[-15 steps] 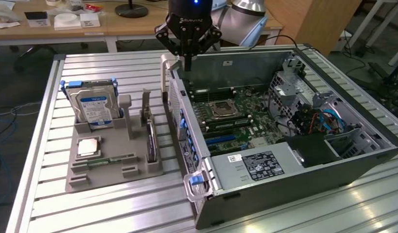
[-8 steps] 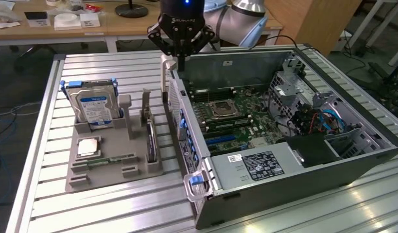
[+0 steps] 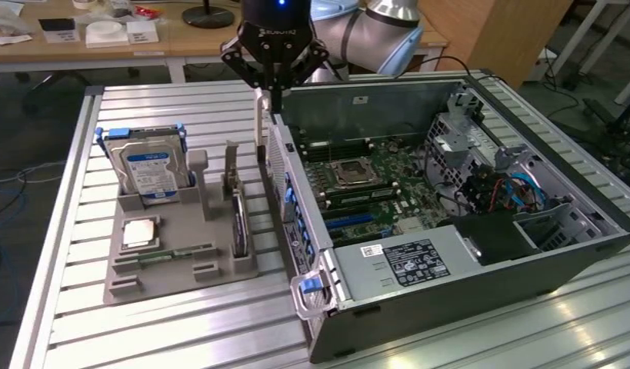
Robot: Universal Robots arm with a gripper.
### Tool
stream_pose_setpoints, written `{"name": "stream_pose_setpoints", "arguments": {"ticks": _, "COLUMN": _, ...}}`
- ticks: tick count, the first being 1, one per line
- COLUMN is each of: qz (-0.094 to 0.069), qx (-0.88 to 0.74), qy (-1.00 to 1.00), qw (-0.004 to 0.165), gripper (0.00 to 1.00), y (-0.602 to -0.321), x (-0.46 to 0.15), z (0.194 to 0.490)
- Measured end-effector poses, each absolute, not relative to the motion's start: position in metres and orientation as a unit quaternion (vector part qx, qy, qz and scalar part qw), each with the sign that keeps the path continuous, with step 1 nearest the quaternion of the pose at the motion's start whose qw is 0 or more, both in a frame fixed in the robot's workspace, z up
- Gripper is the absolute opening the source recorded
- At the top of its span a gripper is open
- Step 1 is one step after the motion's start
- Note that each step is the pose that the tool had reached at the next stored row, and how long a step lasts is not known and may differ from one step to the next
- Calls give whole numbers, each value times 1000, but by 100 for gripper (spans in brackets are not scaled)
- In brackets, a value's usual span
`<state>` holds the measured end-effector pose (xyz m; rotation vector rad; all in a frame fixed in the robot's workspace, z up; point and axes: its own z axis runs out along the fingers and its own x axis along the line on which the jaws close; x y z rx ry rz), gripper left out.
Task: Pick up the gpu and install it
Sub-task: 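Reach for the gpu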
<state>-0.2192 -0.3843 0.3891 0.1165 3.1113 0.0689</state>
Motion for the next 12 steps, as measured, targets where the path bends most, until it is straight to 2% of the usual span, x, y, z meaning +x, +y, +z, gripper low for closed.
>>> {"name": "stream_pose_setpoints", "arguments": {"ticks": 12, "qz": 22, "qx": 37, "qy": 999, "qw": 14, "gripper": 11, "y": -382, "x": -246, "z": 388}}
